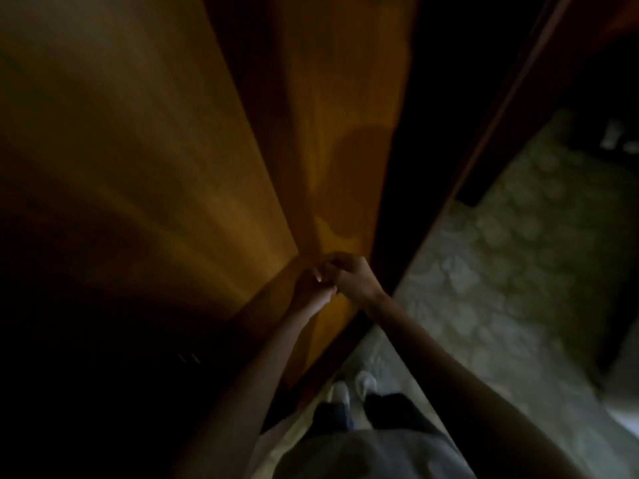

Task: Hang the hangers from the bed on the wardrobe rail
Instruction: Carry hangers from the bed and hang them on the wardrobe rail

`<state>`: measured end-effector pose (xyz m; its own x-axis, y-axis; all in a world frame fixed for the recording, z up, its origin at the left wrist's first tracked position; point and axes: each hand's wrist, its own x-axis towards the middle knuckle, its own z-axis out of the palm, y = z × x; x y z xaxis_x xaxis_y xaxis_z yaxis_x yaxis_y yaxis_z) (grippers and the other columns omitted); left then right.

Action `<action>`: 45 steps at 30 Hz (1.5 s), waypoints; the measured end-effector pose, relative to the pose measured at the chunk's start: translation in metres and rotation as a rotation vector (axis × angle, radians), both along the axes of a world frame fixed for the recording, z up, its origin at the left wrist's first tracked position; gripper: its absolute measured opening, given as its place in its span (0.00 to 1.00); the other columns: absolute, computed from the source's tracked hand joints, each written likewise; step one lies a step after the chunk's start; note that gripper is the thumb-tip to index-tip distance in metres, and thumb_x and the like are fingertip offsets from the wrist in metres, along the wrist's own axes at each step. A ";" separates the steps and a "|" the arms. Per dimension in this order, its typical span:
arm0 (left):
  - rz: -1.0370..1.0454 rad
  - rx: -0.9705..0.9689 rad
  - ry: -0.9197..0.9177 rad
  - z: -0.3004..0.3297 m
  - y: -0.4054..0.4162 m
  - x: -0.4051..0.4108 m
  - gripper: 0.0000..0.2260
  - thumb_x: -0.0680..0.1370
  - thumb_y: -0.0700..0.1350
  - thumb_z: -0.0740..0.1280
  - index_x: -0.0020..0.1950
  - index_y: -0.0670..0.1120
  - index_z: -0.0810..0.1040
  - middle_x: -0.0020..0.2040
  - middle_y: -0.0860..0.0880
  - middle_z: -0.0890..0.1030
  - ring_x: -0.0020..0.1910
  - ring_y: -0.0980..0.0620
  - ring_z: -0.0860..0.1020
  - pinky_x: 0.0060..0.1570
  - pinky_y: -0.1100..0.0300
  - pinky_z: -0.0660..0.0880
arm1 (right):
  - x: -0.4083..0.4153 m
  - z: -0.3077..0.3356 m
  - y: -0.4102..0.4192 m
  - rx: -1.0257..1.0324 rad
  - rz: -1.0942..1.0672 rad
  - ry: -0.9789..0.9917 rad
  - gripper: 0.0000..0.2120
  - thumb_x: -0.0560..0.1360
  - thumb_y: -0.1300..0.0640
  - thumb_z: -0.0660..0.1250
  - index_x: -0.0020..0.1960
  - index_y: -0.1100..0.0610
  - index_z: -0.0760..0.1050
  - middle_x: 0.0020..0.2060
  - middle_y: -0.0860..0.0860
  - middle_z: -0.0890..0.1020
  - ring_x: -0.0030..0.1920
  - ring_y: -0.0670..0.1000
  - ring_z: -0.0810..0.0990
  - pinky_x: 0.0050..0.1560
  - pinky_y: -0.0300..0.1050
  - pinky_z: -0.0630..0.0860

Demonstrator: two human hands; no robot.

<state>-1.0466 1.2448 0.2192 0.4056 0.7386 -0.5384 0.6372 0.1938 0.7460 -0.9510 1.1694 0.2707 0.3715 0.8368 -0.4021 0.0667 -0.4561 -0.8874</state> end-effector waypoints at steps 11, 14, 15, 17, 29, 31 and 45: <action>-0.837 -0.134 0.521 -0.149 -0.101 -0.001 0.08 0.82 0.41 0.64 0.44 0.44 0.79 0.33 0.48 0.81 0.27 0.54 0.74 0.22 0.67 0.68 | -0.021 -0.187 -0.206 -0.494 -0.553 0.166 0.08 0.77 0.56 0.69 0.49 0.56 0.86 0.39 0.50 0.85 0.41 0.48 0.82 0.50 0.47 0.81; -0.952 -0.130 0.626 -0.179 -0.139 -0.001 0.12 0.80 0.41 0.66 0.37 0.43 0.79 0.32 0.46 0.80 0.24 0.54 0.74 0.27 0.63 0.70 | -0.046 -0.223 -0.275 -0.593 -0.763 0.326 0.09 0.76 0.54 0.69 0.50 0.56 0.86 0.42 0.54 0.87 0.42 0.52 0.84 0.50 0.51 0.82; -0.981 -0.119 0.662 -0.185 -0.151 -0.003 0.12 0.79 0.41 0.67 0.35 0.43 0.78 0.32 0.45 0.80 0.24 0.53 0.73 0.29 0.61 0.71 | -0.057 -0.234 -0.294 -0.622 -0.808 0.363 0.09 0.76 0.54 0.69 0.48 0.55 0.86 0.42 0.55 0.87 0.42 0.53 0.85 0.49 0.51 0.82; -1.096 -0.105 0.719 -0.194 -0.188 0.002 0.12 0.79 0.41 0.67 0.35 0.42 0.79 0.32 0.46 0.80 0.25 0.53 0.74 0.27 0.62 0.71 | -0.082 -0.246 -0.337 -0.652 -0.915 0.444 0.08 0.76 0.54 0.68 0.47 0.56 0.85 0.44 0.55 0.87 0.43 0.53 0.84 0.47 0.48 0.81; -1.674 -0.009 0.647 -0.194 -0.443 0.098 0.07 0.80 0.41 0.66 0.45 0.44 0.82 0.34 0.49 0.82 0.28 0.54 0.75 0.24 0.66 0.70 | -0.219 -0.265 -0.551 -0.683 -1.591 0.814 0.11 0.75 0.57 0.66 0.47 0.62 0.84 0.45 0.56 0.85 0.46 0.57 0.82 0.53 0.53 0.80; -1.666 0.028 0.657 -0.194 -0.461 0.112 0.08 0.81 0.40 0.65 0.44 0.44 0.81 0.34 0.48 0.80 0.27 0.54 0.73 0.23 0.66 0.69 | -0.221 -0.272 -0.571 -0.640 -1.653 0.861 0.09 0.75 0.56 0.67 0.43 0.59 0.84 0.45 0.58 0.86 0.46 0.58 0.83 0.54 0.55 0.80; -1.432 0.171 0.866 -0.214 -0.509 0.217 0.09 0.82 0.39 0.62 0.51 0.38 0.81 0.36 0.45 0.79 0.29 0.50 0.72 0.26 0.61 0.69 | 0.033 -0.255 -0.739 -0.255 -1.739 0.635 0.10 0.79 0.63 0.63 0.58 0.62 0.78 0.38 0.55 0.83 0.34 0.51 0.80 0.36 0.44 0.79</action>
